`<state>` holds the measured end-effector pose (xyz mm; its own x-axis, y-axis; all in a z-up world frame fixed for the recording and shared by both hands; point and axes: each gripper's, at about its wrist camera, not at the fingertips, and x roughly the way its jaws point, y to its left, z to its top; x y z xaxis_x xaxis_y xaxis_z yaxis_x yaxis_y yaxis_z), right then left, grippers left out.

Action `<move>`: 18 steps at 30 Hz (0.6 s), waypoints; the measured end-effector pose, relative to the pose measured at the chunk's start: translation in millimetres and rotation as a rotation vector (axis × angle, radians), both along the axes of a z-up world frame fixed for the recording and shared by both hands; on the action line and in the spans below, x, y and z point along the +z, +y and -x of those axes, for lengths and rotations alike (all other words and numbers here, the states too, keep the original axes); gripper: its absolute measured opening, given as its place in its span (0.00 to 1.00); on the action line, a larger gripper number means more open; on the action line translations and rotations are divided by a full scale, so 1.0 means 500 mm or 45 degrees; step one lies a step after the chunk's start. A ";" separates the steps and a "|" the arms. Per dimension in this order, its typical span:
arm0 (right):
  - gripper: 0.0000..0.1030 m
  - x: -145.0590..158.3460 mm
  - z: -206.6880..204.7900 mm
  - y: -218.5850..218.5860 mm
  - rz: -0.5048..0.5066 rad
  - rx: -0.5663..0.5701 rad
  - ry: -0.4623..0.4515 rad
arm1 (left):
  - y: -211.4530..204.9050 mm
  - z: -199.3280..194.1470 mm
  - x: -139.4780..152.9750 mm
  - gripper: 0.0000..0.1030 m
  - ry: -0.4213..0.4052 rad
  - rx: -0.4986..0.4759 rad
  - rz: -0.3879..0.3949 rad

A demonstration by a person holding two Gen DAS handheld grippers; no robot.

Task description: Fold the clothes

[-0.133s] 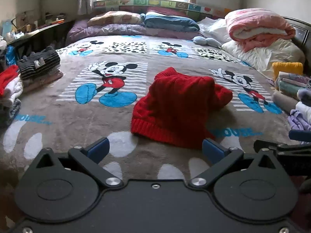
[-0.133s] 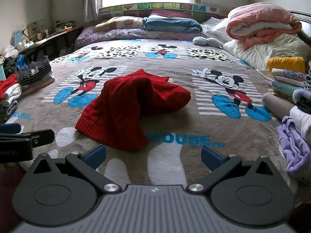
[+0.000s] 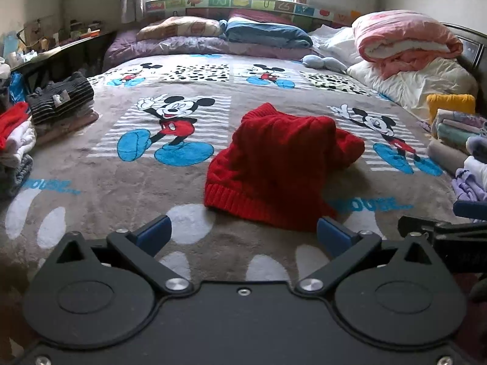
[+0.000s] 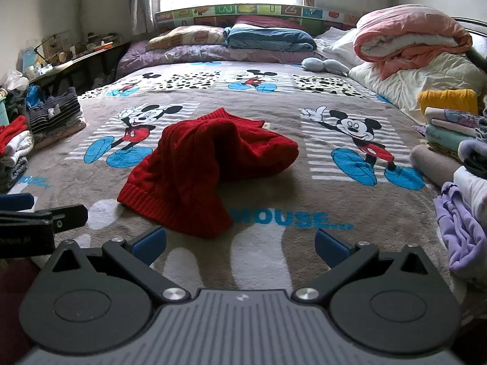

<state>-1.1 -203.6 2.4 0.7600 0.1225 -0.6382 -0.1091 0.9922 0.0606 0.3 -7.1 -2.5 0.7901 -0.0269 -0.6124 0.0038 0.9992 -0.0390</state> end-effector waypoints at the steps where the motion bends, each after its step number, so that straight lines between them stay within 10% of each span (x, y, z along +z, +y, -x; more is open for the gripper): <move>1: 1.00 -0.001 0.000 0.000 0.000 0.000 0.001 | -0.003 0.000 -0.001 1.00 -0.004 0.000 -0.004; 18: 1.00 -0.018 -0.005 -0.004 -0.010 0.002 0.020 | -0.005 -0.007 -0.010 1.00 0.019 0.009 -0.016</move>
